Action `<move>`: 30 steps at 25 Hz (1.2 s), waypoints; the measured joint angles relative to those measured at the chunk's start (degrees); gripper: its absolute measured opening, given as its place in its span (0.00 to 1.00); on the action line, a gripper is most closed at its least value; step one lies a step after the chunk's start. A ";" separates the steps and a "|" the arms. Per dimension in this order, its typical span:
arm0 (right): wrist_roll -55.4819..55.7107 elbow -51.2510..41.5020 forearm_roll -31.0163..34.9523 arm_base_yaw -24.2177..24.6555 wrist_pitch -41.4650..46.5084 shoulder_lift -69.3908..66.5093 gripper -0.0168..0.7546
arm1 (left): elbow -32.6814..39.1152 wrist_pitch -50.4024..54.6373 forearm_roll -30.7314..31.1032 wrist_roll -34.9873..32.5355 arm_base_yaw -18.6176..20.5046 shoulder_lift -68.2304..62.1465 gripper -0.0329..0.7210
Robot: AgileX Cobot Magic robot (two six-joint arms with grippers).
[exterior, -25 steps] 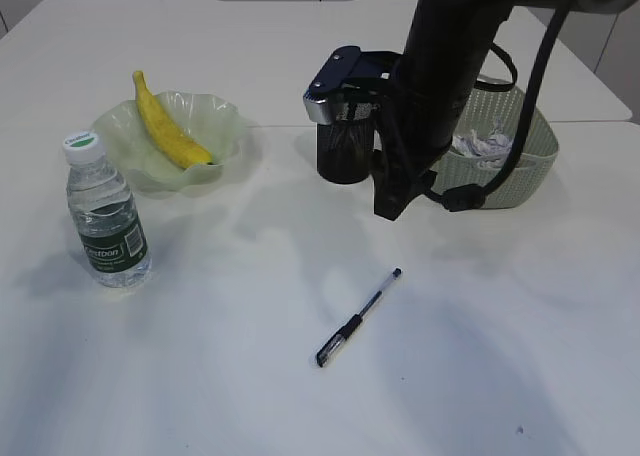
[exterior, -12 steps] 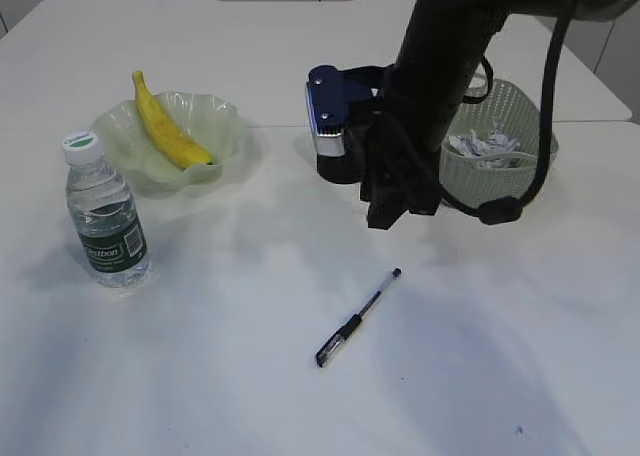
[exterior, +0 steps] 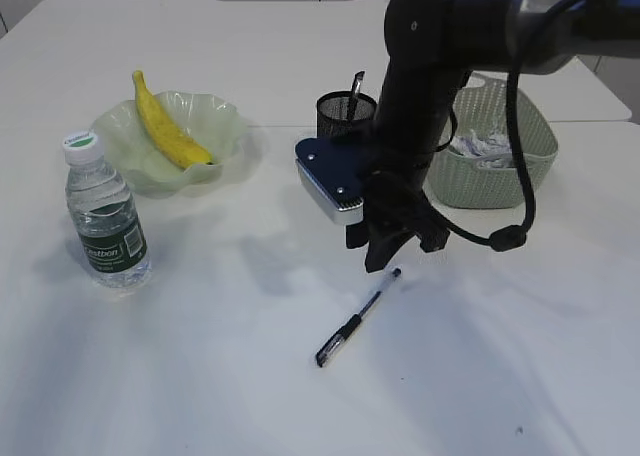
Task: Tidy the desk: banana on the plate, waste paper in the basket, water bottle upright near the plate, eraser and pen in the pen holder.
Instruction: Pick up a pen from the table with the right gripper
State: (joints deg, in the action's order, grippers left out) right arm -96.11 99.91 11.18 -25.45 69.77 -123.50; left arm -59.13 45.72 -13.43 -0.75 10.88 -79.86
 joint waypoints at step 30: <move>-2.72 -1.41 -7.17 -3.44 -0.56 -7.71 0.31 | 0.00 -3.15 1.76 -0.32 0.00 0.00 0.74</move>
State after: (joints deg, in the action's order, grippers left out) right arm -98.83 98.51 4.01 -28.89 69.21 -131.20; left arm -59.13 42.57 -11.67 -1.07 10.88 -79.86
